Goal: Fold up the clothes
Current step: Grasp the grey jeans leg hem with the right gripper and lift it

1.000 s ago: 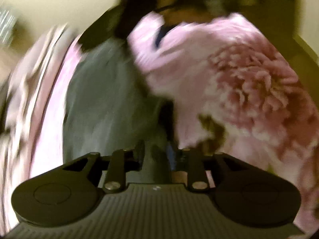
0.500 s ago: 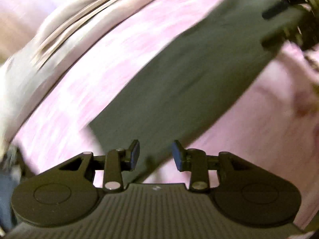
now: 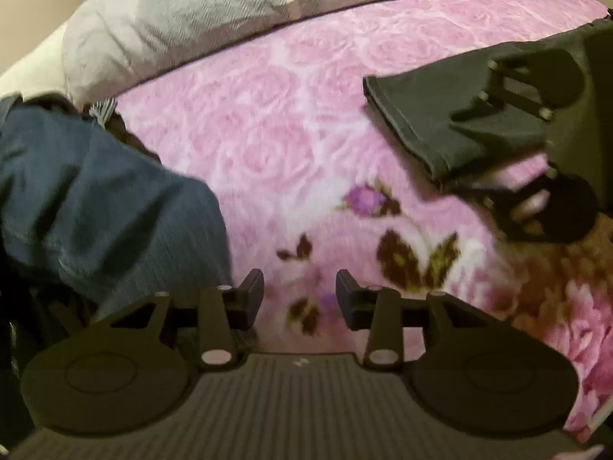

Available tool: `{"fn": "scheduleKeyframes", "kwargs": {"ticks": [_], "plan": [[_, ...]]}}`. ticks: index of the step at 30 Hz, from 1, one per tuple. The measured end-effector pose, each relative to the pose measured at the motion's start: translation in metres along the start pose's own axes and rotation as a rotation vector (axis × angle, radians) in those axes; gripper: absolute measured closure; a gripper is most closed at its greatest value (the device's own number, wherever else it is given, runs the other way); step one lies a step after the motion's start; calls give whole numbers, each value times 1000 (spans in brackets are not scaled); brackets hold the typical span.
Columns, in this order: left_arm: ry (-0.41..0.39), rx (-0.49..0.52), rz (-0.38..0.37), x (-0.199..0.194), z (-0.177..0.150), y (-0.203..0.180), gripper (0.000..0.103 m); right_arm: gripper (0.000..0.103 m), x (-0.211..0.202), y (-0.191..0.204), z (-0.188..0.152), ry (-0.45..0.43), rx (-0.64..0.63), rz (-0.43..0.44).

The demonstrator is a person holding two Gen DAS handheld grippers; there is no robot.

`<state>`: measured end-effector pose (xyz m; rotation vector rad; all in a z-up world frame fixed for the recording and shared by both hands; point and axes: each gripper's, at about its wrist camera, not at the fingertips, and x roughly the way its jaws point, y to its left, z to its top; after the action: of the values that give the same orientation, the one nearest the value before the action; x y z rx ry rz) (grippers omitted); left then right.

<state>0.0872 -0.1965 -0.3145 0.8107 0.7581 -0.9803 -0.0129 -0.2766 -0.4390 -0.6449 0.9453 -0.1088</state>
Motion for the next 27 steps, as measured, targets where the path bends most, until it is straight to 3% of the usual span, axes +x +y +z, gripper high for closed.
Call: {"fn": "scheduleKeyframes", "kwargs": {"ticks": [1,2,6,8,11,16,18,20,23,25,27], "plan": [[3,2,-6,0,-2,-2,67,72,3,1,2,1,-7,0],[0,9,-10,-1,-2,-5,67,90,4,-1,4,-2,-2,1],[-22,46,-30,-5,11,-21,66,94,-30,-43,2,-72,203,9],[-36,70,-40,-5,25,-32,66,94,-54,-88,-5,-119,414,25],[-55,118,-66,-2,55,-56,66,96,-95,-172,-44,-198,794,5],[-129,227,-136,4,125,-128,64,96,-153,-275,-196,-214,1367,-225],[-163,275,-171,8,154,-167,63,96,-163,-289,-271,-137,1539,-323],[-182,315,-210,14,177,-209,63,95,-159,-287,-341,-28,1710,-364],[-196,388,-265,23,204,-268,61,95,-137,-281,-421,140,1896,-312],[-202,445,-295,26,217,-300,60,95,-127,-279,-449,170,1980,-223],[-205,495,-316,29,227,-325,59,95,-126,-280,-458,173,1981,-184]]}}
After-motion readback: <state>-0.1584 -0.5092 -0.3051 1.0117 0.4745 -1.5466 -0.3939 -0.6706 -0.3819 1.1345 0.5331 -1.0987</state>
